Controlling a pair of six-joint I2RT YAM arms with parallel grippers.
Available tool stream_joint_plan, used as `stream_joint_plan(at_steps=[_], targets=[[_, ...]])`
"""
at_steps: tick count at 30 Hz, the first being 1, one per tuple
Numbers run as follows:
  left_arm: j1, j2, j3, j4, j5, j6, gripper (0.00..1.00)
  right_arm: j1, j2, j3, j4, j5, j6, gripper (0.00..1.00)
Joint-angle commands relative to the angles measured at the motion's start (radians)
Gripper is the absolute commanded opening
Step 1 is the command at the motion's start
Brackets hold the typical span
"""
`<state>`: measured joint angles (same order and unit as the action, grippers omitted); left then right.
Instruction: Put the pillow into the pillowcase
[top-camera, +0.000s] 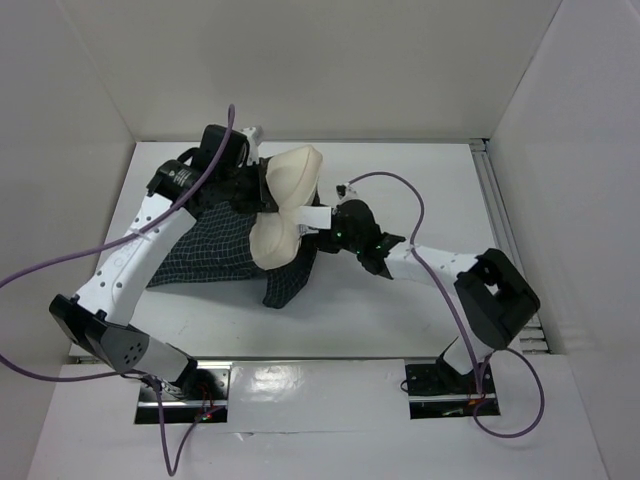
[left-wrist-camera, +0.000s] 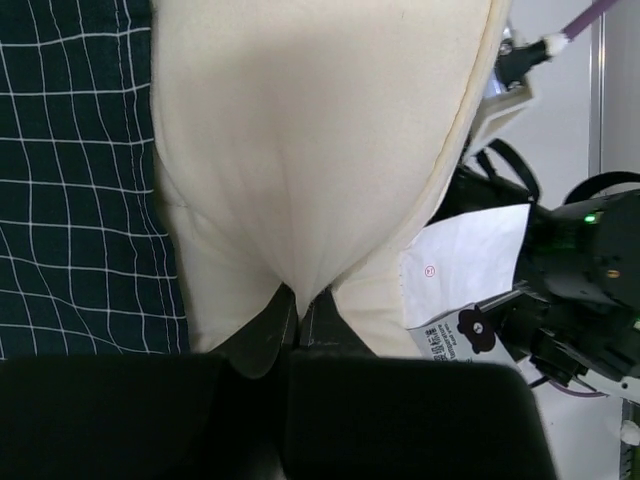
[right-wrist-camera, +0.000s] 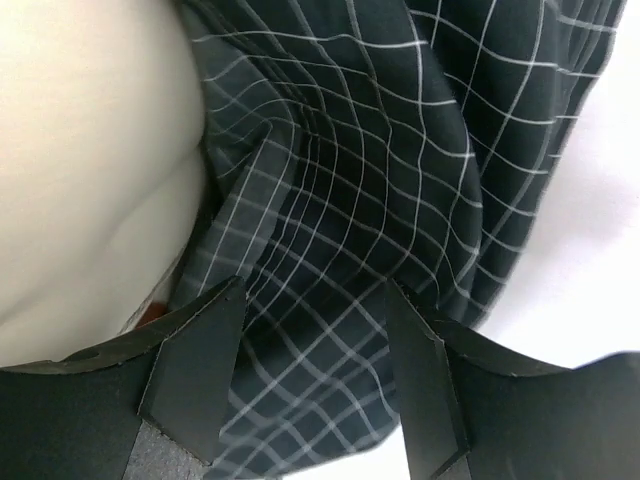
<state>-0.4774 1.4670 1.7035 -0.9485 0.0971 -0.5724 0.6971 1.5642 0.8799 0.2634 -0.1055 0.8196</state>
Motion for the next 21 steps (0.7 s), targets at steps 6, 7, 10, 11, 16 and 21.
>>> stream_joint_plan(at_steps=[6, 7, 10, 11, 16, 21], targets=[[0.023, -0.045, 0.015, 0.116, 0.092, -0.003, 0.00, 0.016, 0.170, 0.146, 0.230, 0.116, 0.070, 0.69], [0.032, -0.056, 0.015, 0.116, 0.092, -0.003, 0.00, 0.025, 0.221, 0.201, 0.231, 0.133, 0.070, 0.70], [0.042, -0.066, 0.015, 0.116, 0.110, -0.003, 0.00, 0.050, 0.361, 0.362, 0.073, 0.199, 0.081, 0.71], [0.051, -0.076, 0.015, 0.116, 0.110, -0.012, 0.00, 0.050, 0.391, 0.395, 0.048, 0.220, 0.081, 0.65], [0.075, -0.106, -0.005, 0.125, 0.124, -0.021, 0.00, 0.050, 0.430, 0.387, 0.014, 0.325, 0.116, 0.30], [0.109, -0.128, -0.034, 0.125, 0.092, -0.021, 0.00, 0.002, 0.324, 0.257, 0.043, 0.317, 0.107, 0.00]])
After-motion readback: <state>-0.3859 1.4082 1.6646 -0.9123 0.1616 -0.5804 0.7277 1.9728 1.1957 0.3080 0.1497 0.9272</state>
